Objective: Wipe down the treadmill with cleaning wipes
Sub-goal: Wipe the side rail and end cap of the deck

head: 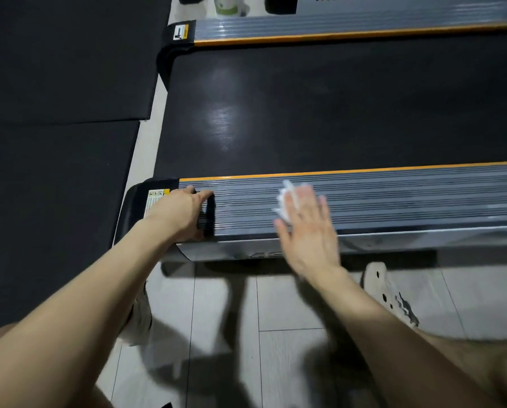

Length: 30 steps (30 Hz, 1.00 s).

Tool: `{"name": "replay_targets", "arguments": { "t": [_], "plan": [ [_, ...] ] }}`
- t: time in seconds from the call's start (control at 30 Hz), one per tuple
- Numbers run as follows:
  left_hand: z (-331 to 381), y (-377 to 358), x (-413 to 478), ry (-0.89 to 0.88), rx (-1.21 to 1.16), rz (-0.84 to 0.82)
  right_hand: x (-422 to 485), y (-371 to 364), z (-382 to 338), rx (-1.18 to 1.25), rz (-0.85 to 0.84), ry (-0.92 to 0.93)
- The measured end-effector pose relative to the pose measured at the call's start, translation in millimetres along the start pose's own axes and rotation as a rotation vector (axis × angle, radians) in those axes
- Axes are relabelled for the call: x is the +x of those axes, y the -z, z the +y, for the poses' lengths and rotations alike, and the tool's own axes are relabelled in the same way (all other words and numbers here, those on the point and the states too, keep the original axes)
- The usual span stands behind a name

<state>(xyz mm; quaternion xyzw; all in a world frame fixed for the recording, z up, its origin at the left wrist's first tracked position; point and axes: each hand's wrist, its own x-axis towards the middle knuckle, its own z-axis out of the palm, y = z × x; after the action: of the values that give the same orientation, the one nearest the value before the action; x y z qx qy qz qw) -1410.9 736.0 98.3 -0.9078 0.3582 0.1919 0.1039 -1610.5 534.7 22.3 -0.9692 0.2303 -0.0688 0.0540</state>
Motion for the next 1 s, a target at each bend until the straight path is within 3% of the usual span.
{"name": "replay_targets", "arguments": {
  "t": [0.07, 0.13, 0.2, 0.27, 0.33, 0.4, 0.47, 0.57, 0.63, 0.73, 0.8, 0.9, 1.0],
  "plan": [
    [4.0, 2.4, 1.5, 0.000, 0.059, 0.041, 1.2, 12.4, 71.5, -0.068, -0.011, -0.326],
    [7.6, 3.5, 1.6, 0.001, 0.116, 0.052, 11.9, 18.8, 92.3, -0.007, -0.064, -0.500],
    [10.0, 6.7, -1.1, -0.002, 0.149, 0.055, 31.9, 6.3, 55.3, -0.023, -0.056, -0.341],
    [11.5, 10.3, -2.3, -0.007, 0.173, 0.036, 55.8, -9.1, -16.4, 0.014, -0.012, 0.042],
    [12.9, 13.3, -3.7, -0.012, 0.186, 0.025, 71.3, -13.8, -84.6, 0.120, -0.136, 0.311],
    [14.5, 14.9, -6.4, -0.003, 0.175, 0.017, 75.8, 2.4, -104.2, 0.180, -0.259, 0.369],
    [14.0, 16.9, -6.9, 0.034, 0.125, 0.004, 70.6, 0.5, -64.7, 0.144, -0.207, 0.341],
    [13.5, 17.1, -5.4, 0.048, 0.106, -0.010, 56.6, -1.6, 70.0, 0.032, -0.045, 0.047],
    [12.9, 13.6, -4.2, 0.044, 0.112, -0.017, 48.1, 10.9, 166.1, 0.023, -0.064, -0.258],
    [20.6, 16.6, -5.5, -0.028, 0.156, 0.041, 44.8, 32.3, 197.8, 0.113, -0.158, -0.581],
    [31.4, 18.5, -6.8, -0.070, 0.213, 0.080, 48.5, 27.2, 135.7, 0.058, -0.080, -0.436],
    [58.9, 14.6, -5.5, -0.038, 0.211, 0.047, 43.5, 4.7, -0.4, 0.079, -0.085, 0.141],
    [91.5, 3.8, -9.0, 0.013, 0.067, 0.015, 27.4, 7.0, -49.6, 0.203, -0.255, 0.217]
  ]
}}
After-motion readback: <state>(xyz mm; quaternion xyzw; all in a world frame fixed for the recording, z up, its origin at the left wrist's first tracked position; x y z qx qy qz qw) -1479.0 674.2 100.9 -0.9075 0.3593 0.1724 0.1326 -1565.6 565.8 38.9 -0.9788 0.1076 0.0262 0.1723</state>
